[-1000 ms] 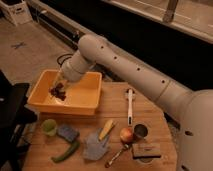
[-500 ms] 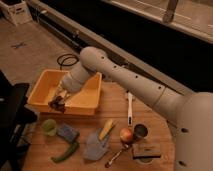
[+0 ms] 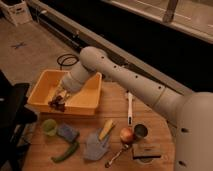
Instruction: Place grapes in plastic cup
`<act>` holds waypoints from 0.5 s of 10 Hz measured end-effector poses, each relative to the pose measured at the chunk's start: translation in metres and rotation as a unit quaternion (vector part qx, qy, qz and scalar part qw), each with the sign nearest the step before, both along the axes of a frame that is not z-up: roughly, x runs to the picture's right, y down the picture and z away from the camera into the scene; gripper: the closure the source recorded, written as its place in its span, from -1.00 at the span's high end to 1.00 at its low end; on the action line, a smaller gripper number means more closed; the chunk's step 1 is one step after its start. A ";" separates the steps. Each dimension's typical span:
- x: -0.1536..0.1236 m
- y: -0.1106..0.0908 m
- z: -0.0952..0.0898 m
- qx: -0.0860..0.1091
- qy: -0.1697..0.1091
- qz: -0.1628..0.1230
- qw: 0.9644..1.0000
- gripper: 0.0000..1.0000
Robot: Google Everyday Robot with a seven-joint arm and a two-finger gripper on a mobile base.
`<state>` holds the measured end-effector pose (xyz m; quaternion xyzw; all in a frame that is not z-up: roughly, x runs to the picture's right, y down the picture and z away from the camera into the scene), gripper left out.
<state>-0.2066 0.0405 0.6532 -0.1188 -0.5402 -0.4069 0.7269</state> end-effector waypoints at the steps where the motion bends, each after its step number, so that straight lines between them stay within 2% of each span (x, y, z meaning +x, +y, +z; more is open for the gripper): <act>1: -0.005 0.002 0.003 -0.004 -0.005 -0.007 1.000 -1.00; 5: -0.042 0.015 -0.003 -0.015 -0.046 -0.032 0.998 -1.00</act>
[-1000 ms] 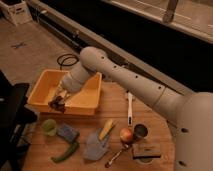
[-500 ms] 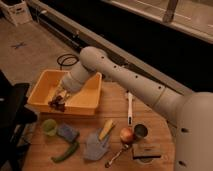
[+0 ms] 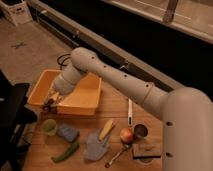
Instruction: Place grapes in plastic cup
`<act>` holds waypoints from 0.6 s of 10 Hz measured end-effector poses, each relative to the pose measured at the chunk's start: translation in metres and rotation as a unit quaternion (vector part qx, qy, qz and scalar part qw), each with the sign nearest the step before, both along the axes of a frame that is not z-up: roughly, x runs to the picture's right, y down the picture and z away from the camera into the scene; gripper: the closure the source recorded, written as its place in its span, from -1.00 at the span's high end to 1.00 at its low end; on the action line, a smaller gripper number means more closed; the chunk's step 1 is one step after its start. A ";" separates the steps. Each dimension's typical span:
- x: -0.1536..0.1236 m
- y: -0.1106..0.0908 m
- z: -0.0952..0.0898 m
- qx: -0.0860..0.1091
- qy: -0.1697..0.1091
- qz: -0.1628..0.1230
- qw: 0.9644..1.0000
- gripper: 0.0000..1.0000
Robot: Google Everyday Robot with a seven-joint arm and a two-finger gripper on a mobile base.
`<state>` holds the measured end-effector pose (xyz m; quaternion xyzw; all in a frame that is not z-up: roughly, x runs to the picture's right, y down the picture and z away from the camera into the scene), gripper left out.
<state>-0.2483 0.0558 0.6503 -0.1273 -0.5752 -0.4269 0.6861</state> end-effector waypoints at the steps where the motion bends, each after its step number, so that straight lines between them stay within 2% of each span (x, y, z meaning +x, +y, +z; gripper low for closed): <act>1: -0.005 0.004 -0.004 -0.003 -0.009 -0.004 1.000 -1.00; 3: -0.019 0.016 -0.014 -0.010 -0.026 -0.016 0.999 -1.00; 6: -0.032 0.036 -0.015 -0.033 -0.041 -0.030 0.998 -1.00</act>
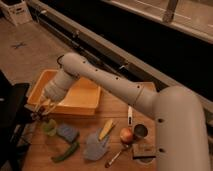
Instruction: Place grapes in plastic cup
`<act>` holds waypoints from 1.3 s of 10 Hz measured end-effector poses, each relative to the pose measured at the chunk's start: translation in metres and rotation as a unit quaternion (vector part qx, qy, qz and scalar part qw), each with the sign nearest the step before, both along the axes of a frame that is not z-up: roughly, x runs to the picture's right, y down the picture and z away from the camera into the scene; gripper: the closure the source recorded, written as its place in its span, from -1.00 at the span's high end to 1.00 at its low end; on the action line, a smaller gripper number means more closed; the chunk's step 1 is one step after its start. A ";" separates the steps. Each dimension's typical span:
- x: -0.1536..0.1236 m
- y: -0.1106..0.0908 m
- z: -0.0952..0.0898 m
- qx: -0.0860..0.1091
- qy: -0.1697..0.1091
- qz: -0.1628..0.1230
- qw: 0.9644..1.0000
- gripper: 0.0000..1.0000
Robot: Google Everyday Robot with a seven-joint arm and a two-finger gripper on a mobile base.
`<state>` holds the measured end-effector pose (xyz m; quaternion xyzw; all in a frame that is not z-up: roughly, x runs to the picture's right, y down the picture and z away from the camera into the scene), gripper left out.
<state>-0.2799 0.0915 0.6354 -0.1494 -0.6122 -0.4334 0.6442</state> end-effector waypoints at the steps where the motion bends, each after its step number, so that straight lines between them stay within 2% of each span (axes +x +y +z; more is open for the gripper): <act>1: -0.002 0.009 0.002 -0.012 -0.004 -0.004 1.000 -1.00; 3: -0.005 0.021 0.008 -0.031 -0.006 -0.010 0.999 -1.00; 10: -0.005 0.021 0.008 -0.032 -0.006 -0.009 0.999 -1.00; 13: -0.010 0.025 0.014 -0.037 -0.015 -0.005 0.999 -1.00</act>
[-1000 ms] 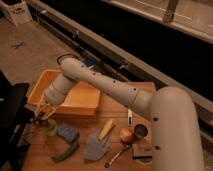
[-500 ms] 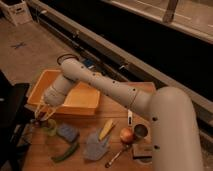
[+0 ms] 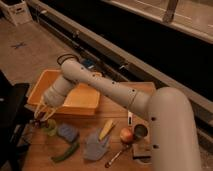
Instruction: Place grapes in plastic cup
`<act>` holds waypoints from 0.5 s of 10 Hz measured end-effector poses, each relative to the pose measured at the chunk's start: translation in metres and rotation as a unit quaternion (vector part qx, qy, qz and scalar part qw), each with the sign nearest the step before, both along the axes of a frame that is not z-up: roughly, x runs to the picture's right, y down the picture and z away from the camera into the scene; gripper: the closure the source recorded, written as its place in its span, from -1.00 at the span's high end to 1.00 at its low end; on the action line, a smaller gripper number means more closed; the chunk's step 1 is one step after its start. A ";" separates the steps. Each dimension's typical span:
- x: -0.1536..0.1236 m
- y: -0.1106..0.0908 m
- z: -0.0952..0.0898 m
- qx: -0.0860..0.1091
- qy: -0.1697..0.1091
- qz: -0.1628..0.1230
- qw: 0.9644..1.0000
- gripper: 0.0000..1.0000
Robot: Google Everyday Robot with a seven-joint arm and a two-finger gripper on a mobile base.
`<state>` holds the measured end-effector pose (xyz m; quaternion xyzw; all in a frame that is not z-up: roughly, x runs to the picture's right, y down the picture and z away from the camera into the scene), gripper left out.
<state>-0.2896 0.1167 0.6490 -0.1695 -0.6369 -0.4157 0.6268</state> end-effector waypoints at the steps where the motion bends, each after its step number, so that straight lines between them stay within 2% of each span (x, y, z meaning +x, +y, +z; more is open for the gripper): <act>1: -0.002 0.001 0.001 -0.002 -0.004 0.001 1.000 -1.00; 5: -0.004 0.008 0.016 -0.022 -0.013 0.012 1.000 -0.95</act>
